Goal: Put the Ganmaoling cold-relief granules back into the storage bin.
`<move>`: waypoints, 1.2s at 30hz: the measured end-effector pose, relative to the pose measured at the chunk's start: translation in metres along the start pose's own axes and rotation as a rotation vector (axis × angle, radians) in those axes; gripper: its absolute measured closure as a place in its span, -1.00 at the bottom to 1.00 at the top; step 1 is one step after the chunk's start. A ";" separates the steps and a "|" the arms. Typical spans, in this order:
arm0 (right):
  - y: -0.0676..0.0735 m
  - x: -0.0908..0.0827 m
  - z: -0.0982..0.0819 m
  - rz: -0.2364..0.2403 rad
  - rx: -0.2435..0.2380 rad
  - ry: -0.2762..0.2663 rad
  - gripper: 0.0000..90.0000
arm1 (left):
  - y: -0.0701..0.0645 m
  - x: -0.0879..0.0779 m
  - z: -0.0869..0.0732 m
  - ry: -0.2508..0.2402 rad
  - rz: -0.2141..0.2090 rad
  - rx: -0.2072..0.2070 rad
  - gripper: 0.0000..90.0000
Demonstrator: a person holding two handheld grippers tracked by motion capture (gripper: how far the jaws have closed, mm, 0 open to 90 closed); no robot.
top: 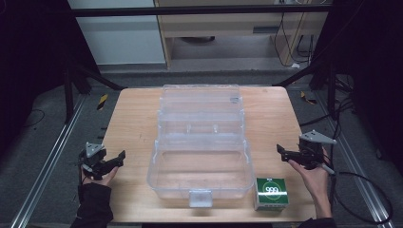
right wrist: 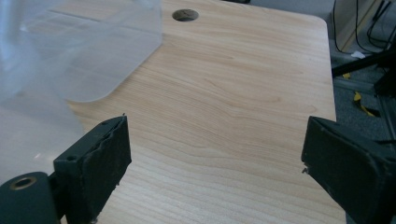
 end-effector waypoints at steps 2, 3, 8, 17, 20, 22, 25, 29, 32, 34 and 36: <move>0.004 -0.004 0.005 0.017 -0.013 -0.001 -0.79 | 0.000 0.000 0.000 0.004 -0.001 0.002 -0.46; 0.005 -0.005 0.007 0.023 -0.019 0.000 -0.79 | -0.001 0.000 -0.001 0.005 -0.002 0.003 -0.46; 0.016 -0.017 0.024 0.066 -0.054 -0.013 -0.79 | -0.003 0.002 -0.003 0.016 -0.009 0.016 -0.47; 0.040 -0.032 0.037 0.184 -0.135 0.037 -0.81 | -0.005 0.004 -0.006 0.032 -0.011 0.034 -0.46; 0.044 -0.034 0.038 0.197 -0.153 0.052 -0.81 | -0.006 0.005 -0.006 0.036 -0.011 0.039 -0.47; 0.051 -0.040 0.040 0.231 -0.181 0.077 -0.85 | -0.007 0.005 -0.007 0.036 -0.014 0.043 -0.46; 0.058 -0.046 0.042 0.261 -0.209 0.096 -0.85 | -0.007 0.006 -0.008 0.042 -0.017 0.050 -0.46; 0.066 -0.051 0.044 0.291 -0.239 0.120 -0.86 | -0.008 0.007 -0.009 0.049 -0.019 0.060 -0.47; 0.070 -0.054 0.041 0.312 -0.266 0.155 -0.87 | -0.009 0.007 -0.009 0.050 -0.019 0.061 -0.47; 0.073 -0.055 0.039 0.325 -0.283 0.175 -0.87 | -0.009 0.007 -0.009 0.050 -0.019 0.063 -0.47; 0.078 -0.058 0.036 0.353 -0.306 0.202 -0.88 | -0.009 0.008 -0.010 0.056 -0.020 0.066 -0.47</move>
Point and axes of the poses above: each handheld gripper's, and its own axes: x roughly forward along the jaws, z roughly out of its top, y roughly to its left, the point moved 8 cm from there along x, roughly forward along the jaws, and after that the axes turned 12 degrees about -y, right-handed, at the moved point
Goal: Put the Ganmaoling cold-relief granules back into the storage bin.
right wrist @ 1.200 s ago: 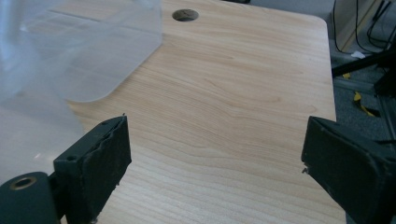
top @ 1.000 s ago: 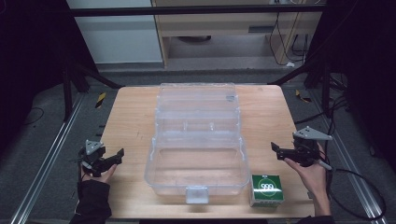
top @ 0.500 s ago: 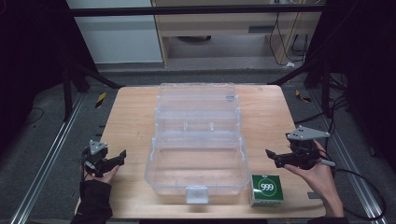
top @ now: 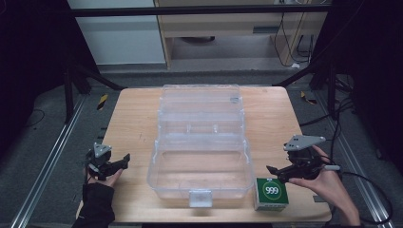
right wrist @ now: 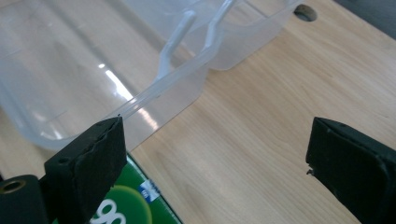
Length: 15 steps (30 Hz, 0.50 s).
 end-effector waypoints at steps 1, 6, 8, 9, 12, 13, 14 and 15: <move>0.003 0.000 0.000 0.014 -0.002 0.005 -0.88 | 0.000 0.000 0.000 0.001 0.001 0.003 -0.47; 0.012 -0.002 -0.004 0.054 -0.018 0.034 -0.89 | -0.002 0.001 -0.002 0.009 -0.003 0.013 -0.47; 0.013 -0.002 -0.005 0.058 -0.023 0.042 -0.89 | -0.002 0.001 -0.002 0.010 -0.004 0.015 -0.47; 0.015 -0.002 -0.006 0.064 -0.027 0.050 -0.90 | -0.003 0.001 -0.002 0.010 -0.004 0.016 -0.47; 0.019 -0.002 -0.010 0.086 -0.040 0.069 -0.90 | -0.003 0.002 -0.002 0.011 -0.005 0.017 -0.47; 0.021 -0.002 -0.011 0.093 -0.040 0.075 -0.90 | -0.003 0.002 -0.002 0.011 -0.004 0.018 -0.47; 0.023 -0.002 -0.012 0.100 -0.042 0.088 -0.91 | -0.003 0.002 -0.002 0.012 -0.005 0.018 -0.47; 0.025 -0.002 -0.013 0.107 -0.047 0.097 -0.91 | -0.003 0.002 -0.002 0.013 -0.005 0.019 -0.47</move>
Point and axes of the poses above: each handheld gripper's, and its own axes: x roughly forward along the jaws, z roughly out of its top, y roughly to its left, the point moved 8 cm from there along x, roughly forward along the jaws, and after that the axes turned 12 degrees about -y, right-handed, at the moved point
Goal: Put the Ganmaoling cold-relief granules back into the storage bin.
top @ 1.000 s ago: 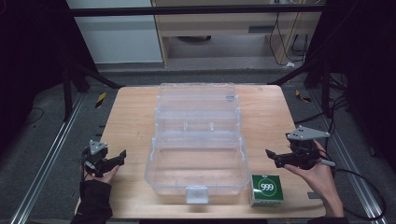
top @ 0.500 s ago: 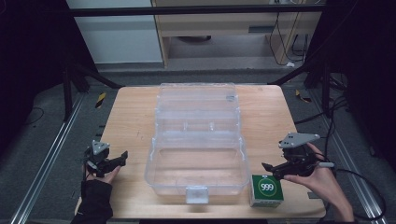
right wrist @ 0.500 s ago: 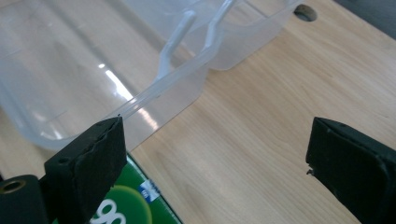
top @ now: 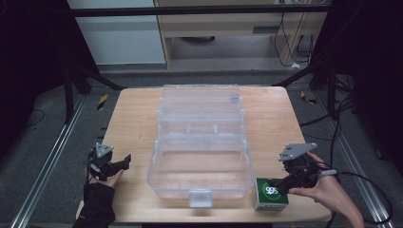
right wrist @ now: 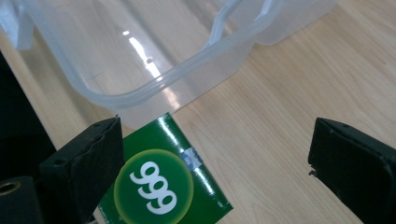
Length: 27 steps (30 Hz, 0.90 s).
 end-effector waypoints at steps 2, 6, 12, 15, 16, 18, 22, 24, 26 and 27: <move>0.005 0.001 -0.003 0.019 -0.016 0.024 -0.92 | 0.000 0.000 0.000 0.001 0.001 0.002 -0.47; 0.011 0.005 -0.007 0.038 -0.032 0.048 -0.92 | 0.000 0.000 0.000 0.000 0.001 0.002 -0.46; 0.018 0.007 -0.013 0.067 -0.055 0.081 -0.93 | -0.001 0.000 0.000 0.001 0.000 0.004 -0.46; 0.021 0.009 -0.016 0.076 -0.073 0.104 -0.93 | -0.001 0.000 0.000 0.000 0.000 0.004 -0.46; 0.021 0.009 -0.016 0.076 -0.073 0.104 -0.93 | -0.001 0.000 0.000 0.000 0.000 0.004 -0.46; 0.025 0.010 -0.018 0.097 -0.091 0.126 -0.93 | -0.001 0.000 0.000 -0.001 0.000 0.005 -0.46; 0.027 0.013 -0.021 0.104 -0.106 0.149 -0.94 | -0.001 0.000 0.000 -0.001 0.000 0.004 -0.46; 0.028 0.013 -0.022 0.111 -0.112 0.161 -0.93 | -0.001 0.000 0.000 -0.001 0.000 0.005 -0.46; 0.030 0.014 -0.023 0.117 -0.118 0.173 -0.93 | -0.001 0.000 0.000 -0.002 0.000 0.005 -0.46; 0.031 0.014 -0.024 0.121 -0.123 0.177 -0.93 | -0.001 0.000 0.000 -0.001 0.000 0.005 -0.46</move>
Point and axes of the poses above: each handheld gripper's, and its own axes: x roughly forward along the jaws, z roughly out of its top, y roughly to its left, the point moved 8 cm from there along x, roughly forward along the jaws, and after that the axes turned 12 degrees about -y, right-handed, at the moved point
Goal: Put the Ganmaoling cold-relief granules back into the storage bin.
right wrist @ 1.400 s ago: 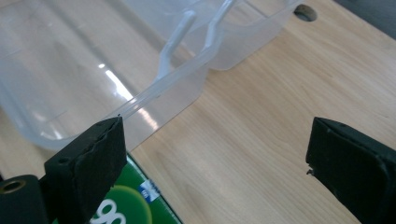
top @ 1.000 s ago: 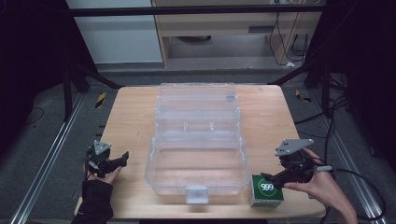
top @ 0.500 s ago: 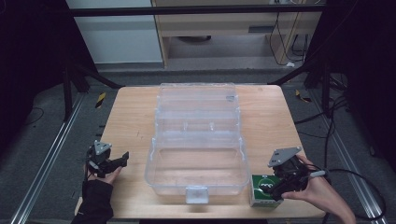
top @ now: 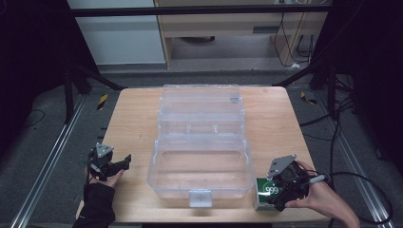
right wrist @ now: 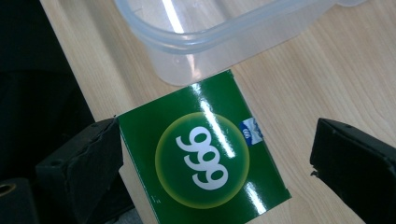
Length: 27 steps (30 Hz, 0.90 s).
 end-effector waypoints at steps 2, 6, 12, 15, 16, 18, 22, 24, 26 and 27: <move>0.001 0.000 -0.001 0.003 -0.005 0.009 -0.93 | 0.000 0.000 0.000 -0.001 0.001 0.000 -0.46; 0.004 0.002 -0.004 0.018 -0.024 0.041 -0.93 | 0.000 0.000 0.000 -0.002 0.001 0.002 -0.46; 0.004 0.004 -0.007 0.018 -0.041 0.066 -0.94 | 0.000 -0.001 0.001 -0.003 0.001 0.002 -0.46; 0.006 0.005 -0.007 0.031 -0.043 0.074 -0.94 | 0.000 -0.001 0.001 -0.003 0.001 0.002 -0.46; 0.006 0.007 -0.008 0.039 -0.055 0.085 -0.94 | 0.000 -0.001 0.001 -0.003 0.000 0.002 -0.46; 0.006 0.007 -0.009 0.039 -0.058 0.093 -0.94 | 0.000 -0.001 0.001 -0.003 0.000 0.003 -0.46; 0.006 0.008 -0.008 0.040 -0.061 0.090 -0.94 | 0.000 -0.001 0.001 -0.003 0.000 0.003 -0.46; 0.007 0.008 -0.008 0.042 -0.060 0.088 -0.93 | 0.000 -0.001 0.001 -0.003 0.000 0.003 -0.46; 0.007 0.008 -0.009 0.046 -0.066 0.097 -0.94 | 0.000 -0.001 0.001 -0.003 0.001 0.003 -0.46; 0.006 0.009 -0.009 0.046 -0.076 0.099 -0.93 | 0.000 -0.001 0.001 -0.004 0.000 0.003 -0.46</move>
Point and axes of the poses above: each handheld gripper's, and its own axes: x roughly forward along the jaws, z roughly out of its top, y roughly to its left, the point moved 8 cm from there along x, roughly forward along the jaws, and after that the axes turned 12 degrees about -y, right-handed, at the moved point
